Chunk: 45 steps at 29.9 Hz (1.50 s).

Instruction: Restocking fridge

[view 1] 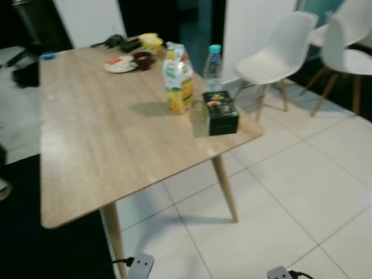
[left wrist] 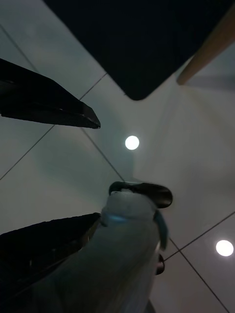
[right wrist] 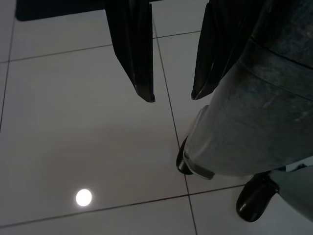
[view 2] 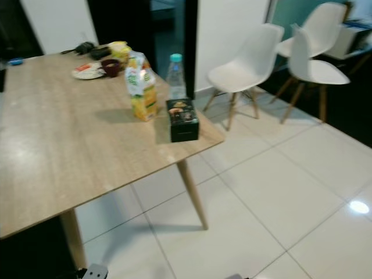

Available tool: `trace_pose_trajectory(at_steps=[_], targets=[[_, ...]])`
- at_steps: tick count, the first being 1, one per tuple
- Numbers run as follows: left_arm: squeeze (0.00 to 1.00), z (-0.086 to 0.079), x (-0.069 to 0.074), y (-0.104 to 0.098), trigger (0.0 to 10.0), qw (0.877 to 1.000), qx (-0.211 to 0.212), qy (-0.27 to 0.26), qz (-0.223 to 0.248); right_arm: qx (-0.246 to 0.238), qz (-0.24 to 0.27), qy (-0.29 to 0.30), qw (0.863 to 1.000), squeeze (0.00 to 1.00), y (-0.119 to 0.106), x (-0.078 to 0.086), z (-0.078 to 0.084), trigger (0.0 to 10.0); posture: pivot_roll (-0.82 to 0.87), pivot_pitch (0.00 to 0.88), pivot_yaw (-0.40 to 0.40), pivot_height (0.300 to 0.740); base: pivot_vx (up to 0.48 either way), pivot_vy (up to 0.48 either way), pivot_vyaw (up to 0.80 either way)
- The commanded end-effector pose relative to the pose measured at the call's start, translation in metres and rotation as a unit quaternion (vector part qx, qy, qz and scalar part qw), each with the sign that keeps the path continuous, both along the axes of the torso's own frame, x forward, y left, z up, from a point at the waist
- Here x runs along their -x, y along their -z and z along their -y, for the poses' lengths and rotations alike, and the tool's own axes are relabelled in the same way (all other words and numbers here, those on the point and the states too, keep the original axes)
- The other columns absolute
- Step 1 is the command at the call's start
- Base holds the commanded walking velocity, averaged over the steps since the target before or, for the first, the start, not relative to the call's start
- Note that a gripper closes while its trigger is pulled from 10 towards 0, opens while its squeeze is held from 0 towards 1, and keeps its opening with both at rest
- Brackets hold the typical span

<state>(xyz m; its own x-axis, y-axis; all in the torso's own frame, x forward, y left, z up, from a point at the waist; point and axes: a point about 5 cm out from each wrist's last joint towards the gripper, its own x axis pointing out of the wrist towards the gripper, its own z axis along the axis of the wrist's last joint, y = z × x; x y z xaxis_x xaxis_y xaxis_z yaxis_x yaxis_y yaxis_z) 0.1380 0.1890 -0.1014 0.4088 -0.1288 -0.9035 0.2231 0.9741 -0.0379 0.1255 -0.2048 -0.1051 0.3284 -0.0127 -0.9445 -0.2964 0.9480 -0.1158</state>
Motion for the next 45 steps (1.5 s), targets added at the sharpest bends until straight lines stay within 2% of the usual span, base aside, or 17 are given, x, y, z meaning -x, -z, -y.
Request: trace_pose_trajectory(at_steps=[1, 10, 32, 45], targets=[[0.00, -0.0045, 0.0002, -0.0004, 10.0, 1.000, -0.009, 0.001, -0.002, -0.004, -0.002, 0.004, 1.000, 0.00, 0.0010, 0.0022, -0.0023, 10.0, 0.04, 0.000, -0.006, 0.740, 0.000, 0.000, 0.80], [0.00, -0.0044, 0.0012, 0.0000, 10.0, 1.000, -0.011, 0.000, -0.002, 0.004, 0.000, 0.004, 1.000, 0.00, 0.0011, 0.0025, -0.0012, 10.0, 0.04, 0.000, -0.009, 0.740, 0.000, 0.000, 0.73], [0.00, -0.0046, 0.0025, 0.0004, 10.0, 1.000, -0.015, 0.019, -0.008, 0.025, 0.000, 0.004, 1.000, 0.00, 0.0005, 0.0029, 0.0042, 10.0, 0.04, 0.000, -0.012, 0.740, 0.000, 0.000, 0.00], [0.00, -0.0048, 0.0045, 0.0011, 10.0, 1.000, -0.015, 0.018, -0.011, 0.023, -0.001, 0.004, 1.000, 0.00, 0.0005, 0.0027, 0.0036, 10.0, 0.04, 0.000, -0.012, 0.740, 0.246, 0.000, 0.00]])
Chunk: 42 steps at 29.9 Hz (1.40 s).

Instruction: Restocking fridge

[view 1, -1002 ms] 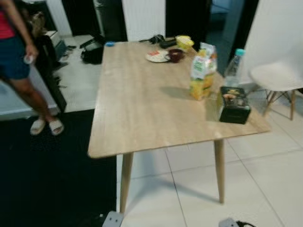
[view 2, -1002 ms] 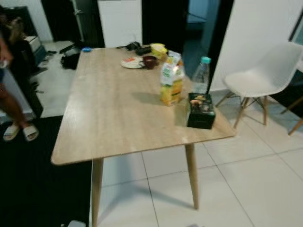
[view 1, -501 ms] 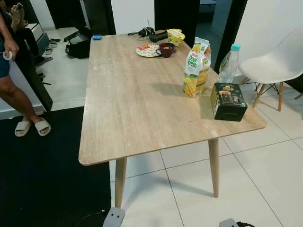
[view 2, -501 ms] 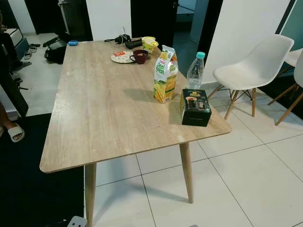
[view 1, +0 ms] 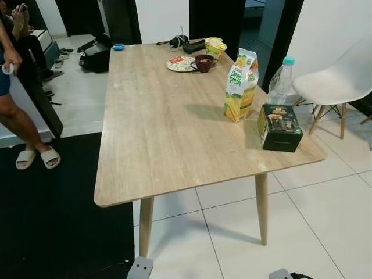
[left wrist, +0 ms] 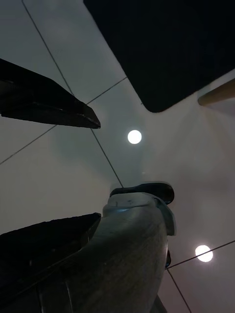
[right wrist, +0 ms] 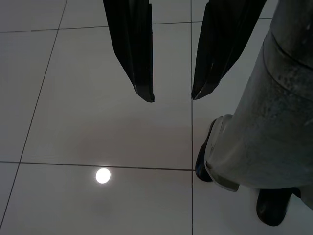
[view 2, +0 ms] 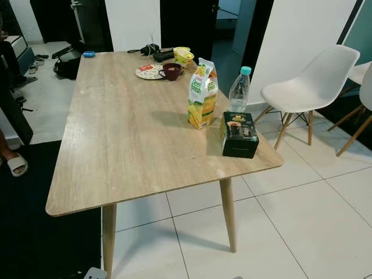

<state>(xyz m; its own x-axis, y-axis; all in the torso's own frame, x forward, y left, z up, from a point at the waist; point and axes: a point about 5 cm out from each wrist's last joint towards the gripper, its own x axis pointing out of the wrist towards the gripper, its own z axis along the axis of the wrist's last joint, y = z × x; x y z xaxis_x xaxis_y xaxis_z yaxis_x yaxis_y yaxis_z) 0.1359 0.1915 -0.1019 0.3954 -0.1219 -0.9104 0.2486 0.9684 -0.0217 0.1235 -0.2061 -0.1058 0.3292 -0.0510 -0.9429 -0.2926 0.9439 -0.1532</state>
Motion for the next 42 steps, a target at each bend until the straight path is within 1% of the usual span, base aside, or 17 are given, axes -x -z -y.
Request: trace_pose_trajectory(at_steps=[1, 9, 14, 23, 31, 34, 42], targets=[[0.00, -0.0023, 0.0024, 0.0006, 10.0, 1.000, -0.005, 0.004, -0.006, 0.004, -0.002, 0.002, 1.000, 0.00, -0.0001, 0.0007, 0.0024, 10.0, 0.04, 0.000, -0.012, 0.740, 0.262, 0.000, 0.00], [0.00, -0.0015, 0.0016, 0.0005, 10.0, 1.000, -0.005, 0.003, -0.004, 0.004, -0.001, 0.002, 1.000, 0.00, -0.0002, 0.0002, 0.0018, 10.0, 0.04, 0.000, -0.011, 0.740, 0.269, 0.000, 0.00], [0.00, -0.0019, 0.0013, 0.0005, 10.0, 1.000, -0.007, -0.007, -0.003, 0.004, -0.001, 0.002, 1.000, 0.00, -0.0001, 0.0003, 0.0015, 10.0, 0.04, 0.000, -0.012, 0.740, 0.000, 0.000, 0.00], [0.00, -0.0012, 0.0016, 0.0004, 10.0, 1.000, 0.001, -0.004, -0.003, 0.004, -0.002, 0.002, 1.000, 0.00, 0.0002, 0.0013, 0.0016, 10.0, 0.04, 0.000, -0.012, 0.740, 0.000, 0.000, 0.00], [0.00, -0.0010, 0.0016, 0.0004, 10.0, 1.000, 0.001, -0.002, -0.004, 0.003, -0.003, 0.002, 1.000, 0.00, 0.0004, 0.0020, 0.0015, 10.0, 0.04, 0.000, -0.010, 0.740, 0.000, -0.416, 0.00], [0.00, -0.0015, 0.0007, 0.0002, 10.0, 1.000, -0.006, -0.001, -0.002, 0.002, -0.003, 0.002, 1.000, 0.00, 0.0006, 0.0026, 0.0013, 10.0, 0.04, 0.000, -0.010, 0.740, 0.000, 0.000, 0.00], [0.00, -0.0014, 0.0001, 0.0000, 10.0, 1.000, -0.006, 0.001, -0.001, -0.001, -0.002, 0.003, 1.000, 0.00, 0.0009, 0.0032, 0.0001, 10.0, 0.04, 0.000, -0.010, 0.740, 0.000, 0.000, 0.00]])
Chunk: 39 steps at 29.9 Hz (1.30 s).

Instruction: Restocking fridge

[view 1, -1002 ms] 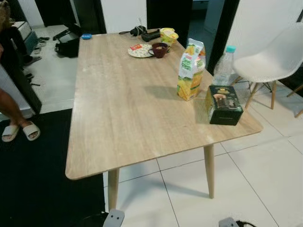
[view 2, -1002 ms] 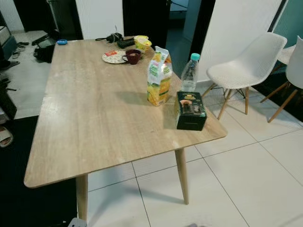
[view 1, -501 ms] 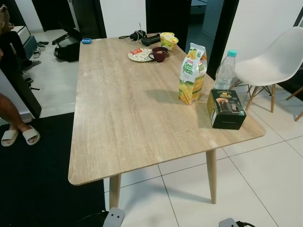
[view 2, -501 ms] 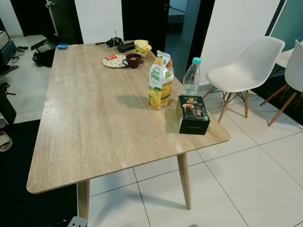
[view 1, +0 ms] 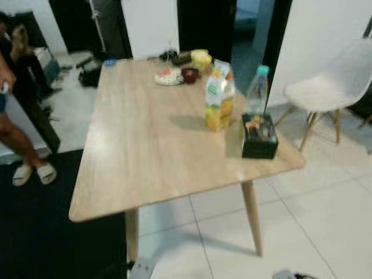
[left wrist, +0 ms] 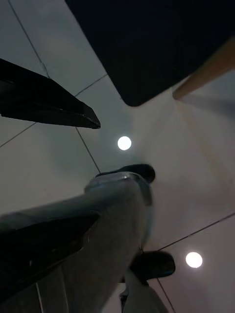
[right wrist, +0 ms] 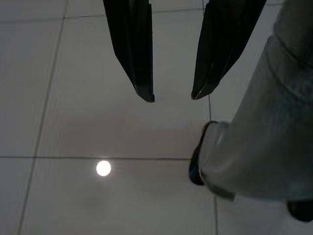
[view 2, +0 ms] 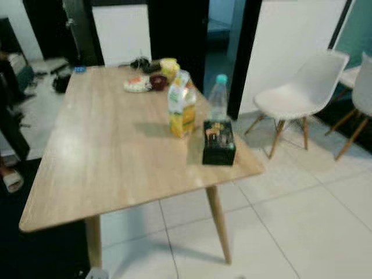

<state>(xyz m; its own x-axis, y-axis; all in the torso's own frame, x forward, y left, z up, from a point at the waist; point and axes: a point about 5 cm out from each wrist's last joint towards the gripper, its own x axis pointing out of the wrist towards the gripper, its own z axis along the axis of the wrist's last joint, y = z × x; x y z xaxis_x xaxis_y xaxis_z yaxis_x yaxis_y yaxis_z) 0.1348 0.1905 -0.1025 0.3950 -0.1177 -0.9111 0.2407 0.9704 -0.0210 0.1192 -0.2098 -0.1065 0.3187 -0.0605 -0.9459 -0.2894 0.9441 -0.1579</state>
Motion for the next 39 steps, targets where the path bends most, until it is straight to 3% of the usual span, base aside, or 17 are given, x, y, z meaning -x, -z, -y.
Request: trace_pose_trajectory(at_steps=[1, 26, 29, 30, 31, 33, 38, 39], targets=[[0.00, -0.002, -0.001, -0.001, 10.0, 1.000, -0.006, 0.006, 0.000, -0.005, 0.003, 0.000, 1.000, 0.00, 0.000, -0.001, -0.004, 10.0, 0.04, 0.000, -0.010, 0.740, 0.000, 0.000, 0.00], [0.00, -0.002, -0.001, -0.001, 10.0, 1.000, -0.010, 0.017, -0.002, 0.006, 0.027, 0.009, 1.000, 0.00, -0.003, -0.009, 0.002, 10.0, 0.04, 0.000, -0.012, 0.740, 0.000, 0.000, 0.00], [0.00, -0.002, -0.001, -0.001, 10.0, 1.000, -0.010, 0.017, -0.001, 0.027, 0.041, 0.042, 0.998, 0.00, -0.007, -0.014, 0.013, 10.0, 0.04, 0.000, -0.010, 0.740, 0.000, 0.000, 0.00], [0.00, -0.002, -0.001, -0.001, 10.0, 1.000, -0.009, 0.016, -0.001, 0.065, 0.051, 0.061, 0.995, 0.00, -0.012, -0.017, 0.029, 10.0, 0.04, 0.000, -0.010, 0.740, 0.000, 0.000, 0.00], [0.00, -0.002, -0.001, -0.001, 10.0, 1.000, -0.009, 0.016, -0.001, 0.065, 0.051, 0.061, 0.995, 0.00, -0.012, -0.017, 0.029, 10.0, 0.04, 0.000, -0.010, 0.740, 0.000, 0.000, 0.00], [0.00, -0.002, -0.002, -0.001, 10.0, 1.000, -0.009, 0.016, 0.000, 0.139, 0.068, 0.077, 0.985, 0.00, -0.022, -0.022, 0.058, 10.0, 0.04, 0.000, -0.007, 0.740, 0.000, 0.000, 0.00], [0.00, -0.002, -0.002, -0.001, 10.0, 1.000, -0.009, 0.016, 0.000, 0.171, 0.080, 0.101, 0.977, 0.00, -0.031, -0.026, 0.076, 10.0, 0.04, 0.000, -0.005, 0.740, 0.000, 0.000, 0.00], [0.00, -0.003, -0.002, -0.001, 10.0, 1.000, -0.008, 0.016, 0.000, 0.201, 0.092, 0.111, 0.969, 0.00, -0.039, -0.031, 0.090, 10.0, 0.04, 0.000, -0.007, 0.740, 0.000, 0.000, 0.00]])
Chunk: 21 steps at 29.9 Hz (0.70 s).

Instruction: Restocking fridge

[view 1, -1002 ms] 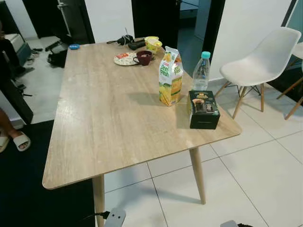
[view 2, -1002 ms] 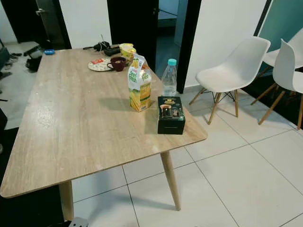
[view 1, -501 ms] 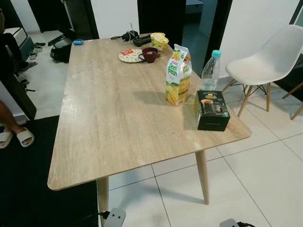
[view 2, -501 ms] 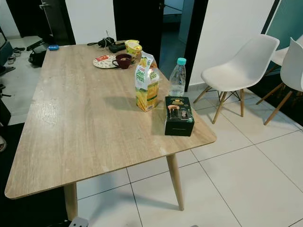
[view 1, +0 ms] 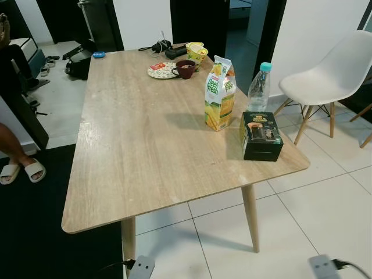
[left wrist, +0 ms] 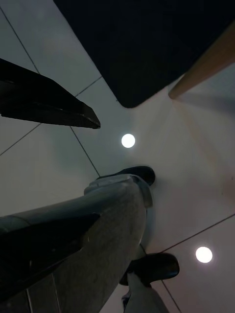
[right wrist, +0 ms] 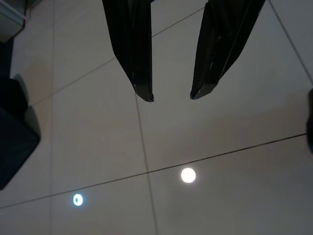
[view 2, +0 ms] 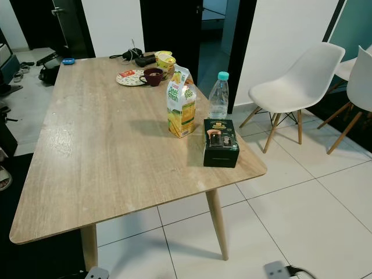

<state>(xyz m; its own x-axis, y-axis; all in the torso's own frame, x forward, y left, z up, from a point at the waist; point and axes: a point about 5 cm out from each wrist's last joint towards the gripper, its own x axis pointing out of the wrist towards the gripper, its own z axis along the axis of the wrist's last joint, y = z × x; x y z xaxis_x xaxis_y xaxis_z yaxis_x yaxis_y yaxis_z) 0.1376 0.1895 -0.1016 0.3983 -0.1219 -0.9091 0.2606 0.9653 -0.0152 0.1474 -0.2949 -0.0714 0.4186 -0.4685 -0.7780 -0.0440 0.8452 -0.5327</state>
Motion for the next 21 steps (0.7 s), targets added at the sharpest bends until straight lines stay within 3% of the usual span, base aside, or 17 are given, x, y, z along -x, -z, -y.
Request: trace_pose_trajectory(at_steps=[1, 5, 6, 9, 10, 11, 12, 13, 14, 16, 17, 19, 20, 21], targets=[[0.00, -0.003, 0.001, 0.000, 10.0, 1.000, -0.006, 0.005, -0.003, 0.035, 0.014, 0.017, 0.999, 0.00, -0.009, -0.006, 0.014, 10.0, 0.04, 0.000, -0.007, 0.740, 0.000, 0.000, 0.00], [0.00, -0.003, 0.000, 0.000, 10.0, 1.000, -0.005, 0.005, -0.002, 0.082, 0.034, 0.033, 0.995, 0.00, -0.023, -0.013, 0.033, 10.0, 0.04, 0.000, -0.009, 0.740, 0.000, 0.000, 0.00], [0.00, -0.003, 0.001, 0.000, 10.0, 1.000, -0.004, 0.002, -0.002, 0.133, 0.084, 0.073, 0.985, 0.00, -0.044, -0.026, 0.055, 10.0, 0.05, 0.000, -0.010, 0.740, 0.000, 0.000, 0.00], [0.00, -0.003, 0.001, 0.000, 10.0, 1.000, -0.003, 0.000, -0.001, 0.159, 0.128, 0.109, 0.973, 0.00, -0.060, -0.035, 0.070, 10.0, 0.05, 0.000, -0.010, 0.740, 0.000, 0.000, 0.00], [0.00, -0.003, 0.001, 0.000, 10.0, 1.000, -0.003, 0.000, -0.001, 0.161, 0.159, 0.128, 0.966, 0.00, -0.070, -0.042, 0.076, 10.0, 0.05, 0.000, -0.007, 0.740, 0.000, 0.000, 0.00], [0.00, -0.003, 0.001, 0.000, 10.0, 1.000, -0.003, 0.000, -0.001, 0.161, 0.159, 0.128, 0.966, 0.00, -0.070, -0.042, 0.076, 10.0, 0.05, 0.000, -0.007, 0.740, 0.000, 0.000, 0.00], [0.00, -0.004, 0.001, 0.000, 10.0, 1.000, -0.003, 0.000, -0.002, 0.153, 0.221, 0.164, 0.949, 0.00, -0.088, -0.057, 0.084, 10.0, 0.05, 0.000, -0.006, 0.740, 0.000, 0.000, 0.00], [0.00, -0.004, 0.001, 0.000, 10.0, 1.000, -0.003, 0.001, -0.002, 0.146, 0.249, 0.178, 0.941, 0.00, -0.096, -0.064, 0.087, 10.0, 0.05, 0.000, -0.006, 0.740, 0.000, 0.000, 0.00], [0.00, -0.004, 0.001, 0.000, 10.0, 1.000, -0.003, 0.001, -0.002, 0.146, 0.249, 0.178, 0.941, 0.00, -0.096, -0.064, 0.087, 10.0, 0.05, 0.000, -0.006, 0.740, 0.000, 0.000, 0.00], [0.00, -0.004, 0.001, 0.000, 10.0, 1.000, -0.003, 0.003, -0.002, 0.140, 0.299, 0.198, 0.923, 0.00, -0.113, -0.075, 0.093, 10.0, 0.05, 0.000, -0.005, 0.740, 0.000, 0.000, 0.00], [0.00, -0.004, 0.001, 0.000, 10.0, 1.000, -0.003, 0.003, -0.002, 0.140, 0.299, 0.198, 0.923, 0.00, -0.113, -0.075, 0.093, 10.0, 0.05, 0.000, -0.005, 0.740, 0.000, 0.000, 0.00], [0.00, -0.004, 0.000, -0.001, 10.0, 1.000, -0.003, 0.004, -0.001, 0.111, 0.361, 0.218, 0.900, 0.00, -0.132, -0.090, 0.099, 10.0, 0.05, 0.000, -0.005, 0.740, 0.000, 0.000, 0.00], [0.00, -0.004, 0.000, -0.001, 10.0, 1.000, -0.002, 0.004, 0.000, 0.083, 0.405, 0.217, 0.885, 0.82, -0.147, -0.102, 0.100, 10.0, 0.05, 0.000, -0.005, 0.740, 0.000, 0.000, 0.00], [0.00, -0.004, 0.000, -0.001, 10.0, 1.000, -0.002, 0.003, 0.000, 0.059, 0.445, 0.210, 0.869, 1.00, -0.163, -0.113, 0.101, 10.0, 0.05, 0.000, -0.004, 0.740, 0.000, 0.000, 0.00]])
